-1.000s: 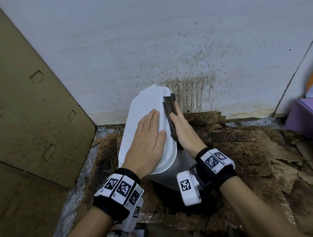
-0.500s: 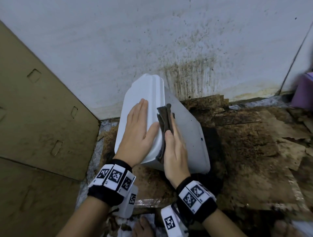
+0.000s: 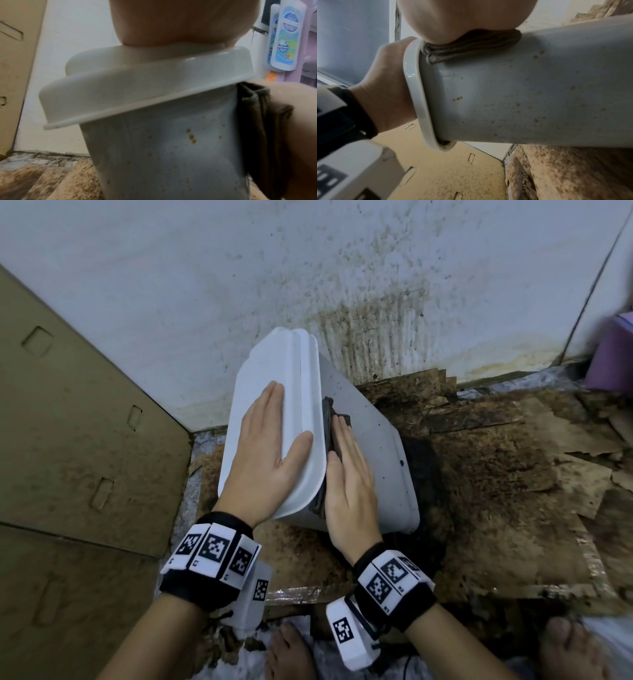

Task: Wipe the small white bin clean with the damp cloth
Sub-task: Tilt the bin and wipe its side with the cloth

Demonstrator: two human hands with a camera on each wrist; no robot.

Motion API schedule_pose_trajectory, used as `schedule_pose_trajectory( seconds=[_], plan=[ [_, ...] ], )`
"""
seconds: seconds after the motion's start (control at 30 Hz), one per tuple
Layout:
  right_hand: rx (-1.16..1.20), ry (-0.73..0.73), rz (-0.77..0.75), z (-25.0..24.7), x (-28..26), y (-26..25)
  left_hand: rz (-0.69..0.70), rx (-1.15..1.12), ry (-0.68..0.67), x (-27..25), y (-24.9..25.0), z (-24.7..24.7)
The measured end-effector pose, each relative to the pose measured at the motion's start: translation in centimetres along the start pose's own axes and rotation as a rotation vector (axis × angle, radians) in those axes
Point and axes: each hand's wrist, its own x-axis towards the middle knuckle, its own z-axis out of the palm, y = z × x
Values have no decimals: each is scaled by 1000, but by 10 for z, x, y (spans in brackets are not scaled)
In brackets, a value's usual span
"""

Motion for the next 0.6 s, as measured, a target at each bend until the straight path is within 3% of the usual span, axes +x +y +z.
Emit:
schedule_pose_trajectory(
  seconds=[0.2,0.4,0.6],
  plan=[
    [-52,29,-14,-10,-7,36,2,11,8,-1,-4,-2],
    [-97,18,168,-33,-18,92,-4,15,19,-2,-7,-4],
    [-42,19,350,-43,-19,110,0,7,27,-2,-9,-4]
  ],
)
